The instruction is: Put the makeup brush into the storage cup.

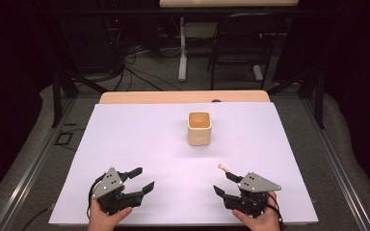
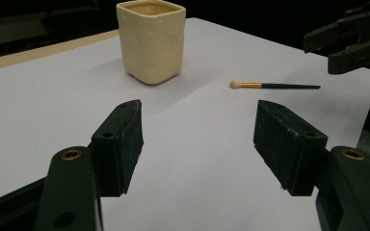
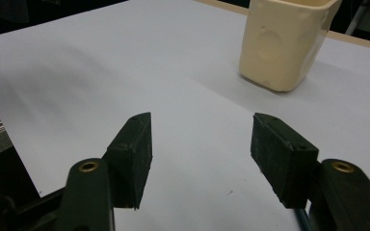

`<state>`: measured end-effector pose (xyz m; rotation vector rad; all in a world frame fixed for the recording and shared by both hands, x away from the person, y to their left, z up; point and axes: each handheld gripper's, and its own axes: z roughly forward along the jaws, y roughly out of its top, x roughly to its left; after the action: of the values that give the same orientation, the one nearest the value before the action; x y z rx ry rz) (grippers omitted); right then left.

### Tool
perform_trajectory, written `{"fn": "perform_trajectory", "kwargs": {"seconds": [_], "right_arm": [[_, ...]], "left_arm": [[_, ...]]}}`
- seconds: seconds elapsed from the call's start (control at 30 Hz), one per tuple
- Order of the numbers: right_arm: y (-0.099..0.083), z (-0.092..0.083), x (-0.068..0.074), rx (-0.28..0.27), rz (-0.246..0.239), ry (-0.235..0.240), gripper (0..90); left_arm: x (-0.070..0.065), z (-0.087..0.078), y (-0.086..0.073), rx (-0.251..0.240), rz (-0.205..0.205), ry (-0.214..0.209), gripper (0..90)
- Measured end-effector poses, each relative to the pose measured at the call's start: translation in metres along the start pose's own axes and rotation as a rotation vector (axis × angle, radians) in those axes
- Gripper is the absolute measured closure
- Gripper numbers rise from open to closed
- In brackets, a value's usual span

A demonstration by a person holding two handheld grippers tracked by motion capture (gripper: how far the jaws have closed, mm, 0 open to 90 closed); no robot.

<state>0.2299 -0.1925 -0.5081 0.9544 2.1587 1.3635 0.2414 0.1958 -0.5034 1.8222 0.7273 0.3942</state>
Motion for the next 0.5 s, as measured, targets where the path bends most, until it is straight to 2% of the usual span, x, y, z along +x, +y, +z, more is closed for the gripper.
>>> {"fn": "perform_trajectory", "kwargs": {"seconds": [0.27,0.33,0.43,0.5], "right_arm": [[0.0015,0.0010,-0.0007,0.030,-0.006,0.017,44.1],[0.0018,0.0013,-0.0010,0.039,-0.009,0.014,44.6],[0.0012,0.0015,-0.0024,0.073,-0.009,0.009,45.7],[0.0005,0.0029,-0.0029,0.067,-0.009,0.013,46.4]], "left_arm": [[0.0002,-0.0005,0.0004,0.012,-0.004,0.003,35.1],[-0.0006,0.0000,0.0003,0.005,-0.007,0.016,35.1],[0.0000,0.0001,0.0003,0.007,-0.003,-0.005,35.1],[-0.0002,0.0001,0.0004,0.007,-0.006,-0.006,35.1]]}}
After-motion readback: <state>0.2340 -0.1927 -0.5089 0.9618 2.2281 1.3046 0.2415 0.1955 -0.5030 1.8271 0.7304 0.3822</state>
